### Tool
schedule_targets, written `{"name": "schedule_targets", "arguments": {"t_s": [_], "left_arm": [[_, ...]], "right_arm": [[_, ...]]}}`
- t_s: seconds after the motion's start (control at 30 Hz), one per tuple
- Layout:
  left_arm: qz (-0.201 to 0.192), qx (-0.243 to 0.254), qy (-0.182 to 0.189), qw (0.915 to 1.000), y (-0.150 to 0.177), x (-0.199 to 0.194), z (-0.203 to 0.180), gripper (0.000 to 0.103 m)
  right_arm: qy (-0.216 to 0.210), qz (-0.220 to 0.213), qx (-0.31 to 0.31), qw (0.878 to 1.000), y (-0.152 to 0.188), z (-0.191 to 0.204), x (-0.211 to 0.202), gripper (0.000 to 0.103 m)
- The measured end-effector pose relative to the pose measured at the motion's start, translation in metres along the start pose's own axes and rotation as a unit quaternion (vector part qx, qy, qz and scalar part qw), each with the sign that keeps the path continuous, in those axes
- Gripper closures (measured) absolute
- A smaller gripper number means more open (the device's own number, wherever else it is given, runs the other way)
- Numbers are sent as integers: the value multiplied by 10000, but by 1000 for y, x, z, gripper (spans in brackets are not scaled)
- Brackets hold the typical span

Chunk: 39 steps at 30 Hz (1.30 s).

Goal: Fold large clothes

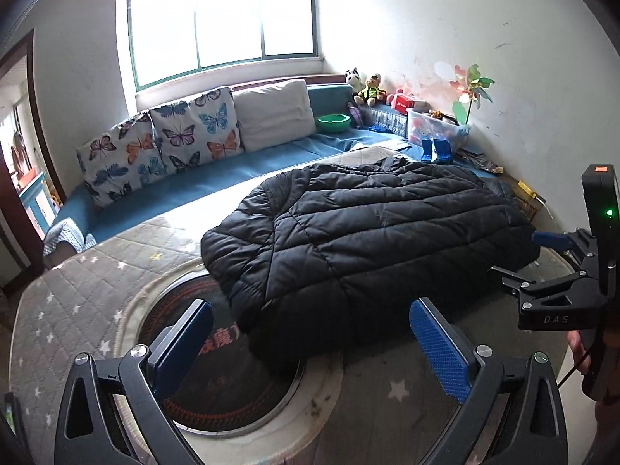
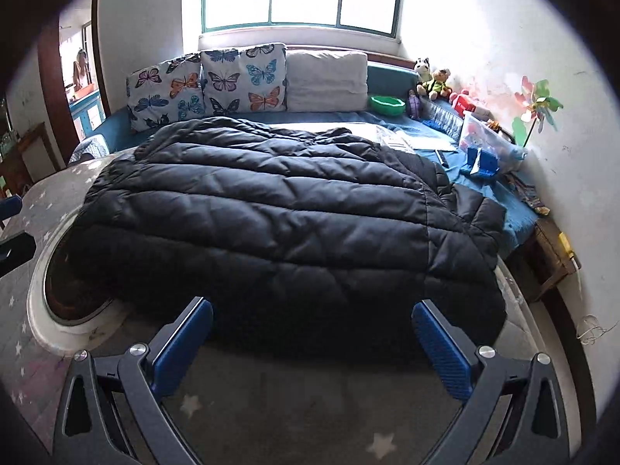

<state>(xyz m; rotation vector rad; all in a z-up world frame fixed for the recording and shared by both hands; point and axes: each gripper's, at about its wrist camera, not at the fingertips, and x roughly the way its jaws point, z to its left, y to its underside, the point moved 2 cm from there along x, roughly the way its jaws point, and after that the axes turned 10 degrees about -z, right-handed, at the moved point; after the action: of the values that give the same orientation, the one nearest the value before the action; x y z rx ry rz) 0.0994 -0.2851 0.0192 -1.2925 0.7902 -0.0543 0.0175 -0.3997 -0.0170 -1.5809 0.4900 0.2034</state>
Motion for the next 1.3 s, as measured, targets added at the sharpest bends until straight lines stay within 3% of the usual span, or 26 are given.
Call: {"name": "schedule_targets", "arguments": {"t_s": [0.13,0.27,0.67,1.3], "left_arm": [[-89,-78,-57,9999,7,-29,2,0],[-34,-289,25,9996,18,-54,9,0],[-80,-468,-181,9987,47,-104,23,0],[187,-581,-323,9976,59,-95,27,0]], "right_arm": [[228,-186,-108,9995,3,13,-22,0],[273,-307,-141,9991,6,30,-40,0],[248,-393,101,9989,21,51,-71,0],[270,-397,391,9981,26,46,-85,0]]}}
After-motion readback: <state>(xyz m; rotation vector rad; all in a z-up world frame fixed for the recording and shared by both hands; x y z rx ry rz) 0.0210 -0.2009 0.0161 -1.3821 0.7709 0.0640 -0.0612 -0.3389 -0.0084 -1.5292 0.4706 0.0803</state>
